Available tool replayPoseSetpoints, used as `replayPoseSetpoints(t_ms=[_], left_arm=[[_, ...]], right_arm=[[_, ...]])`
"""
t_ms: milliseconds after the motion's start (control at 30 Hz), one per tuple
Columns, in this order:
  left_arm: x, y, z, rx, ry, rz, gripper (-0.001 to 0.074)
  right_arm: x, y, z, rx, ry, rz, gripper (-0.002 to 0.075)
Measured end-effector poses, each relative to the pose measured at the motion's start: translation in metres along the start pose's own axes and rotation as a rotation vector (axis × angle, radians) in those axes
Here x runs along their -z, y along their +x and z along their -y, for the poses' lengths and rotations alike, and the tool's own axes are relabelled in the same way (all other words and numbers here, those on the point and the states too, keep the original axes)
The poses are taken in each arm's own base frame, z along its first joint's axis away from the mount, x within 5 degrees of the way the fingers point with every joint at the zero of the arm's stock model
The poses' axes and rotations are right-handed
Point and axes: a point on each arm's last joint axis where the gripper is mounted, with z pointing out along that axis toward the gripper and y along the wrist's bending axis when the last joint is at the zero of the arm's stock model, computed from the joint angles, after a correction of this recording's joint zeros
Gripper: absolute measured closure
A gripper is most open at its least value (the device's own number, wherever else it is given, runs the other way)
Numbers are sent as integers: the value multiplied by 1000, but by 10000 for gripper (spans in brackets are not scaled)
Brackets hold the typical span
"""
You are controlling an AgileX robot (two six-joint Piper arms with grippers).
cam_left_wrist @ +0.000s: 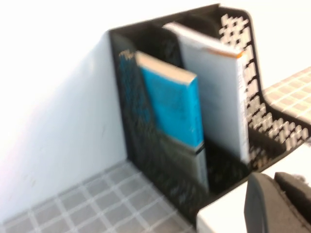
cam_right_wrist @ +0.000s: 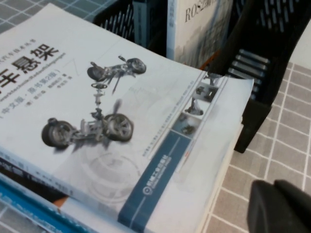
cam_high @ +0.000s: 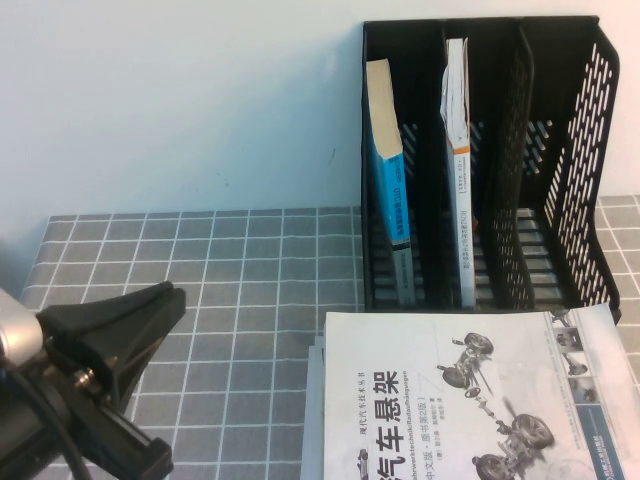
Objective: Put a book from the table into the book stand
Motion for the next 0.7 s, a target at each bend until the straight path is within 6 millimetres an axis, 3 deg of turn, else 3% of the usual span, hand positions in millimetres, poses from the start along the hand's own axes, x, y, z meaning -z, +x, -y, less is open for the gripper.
replayPoseSetpoints(t_ms=[700], left_arm=[[-4, -4, 5, 174, 56, 55, 735]], right_arm=[[5, 3, -8, -75, -69, -12, 729]])
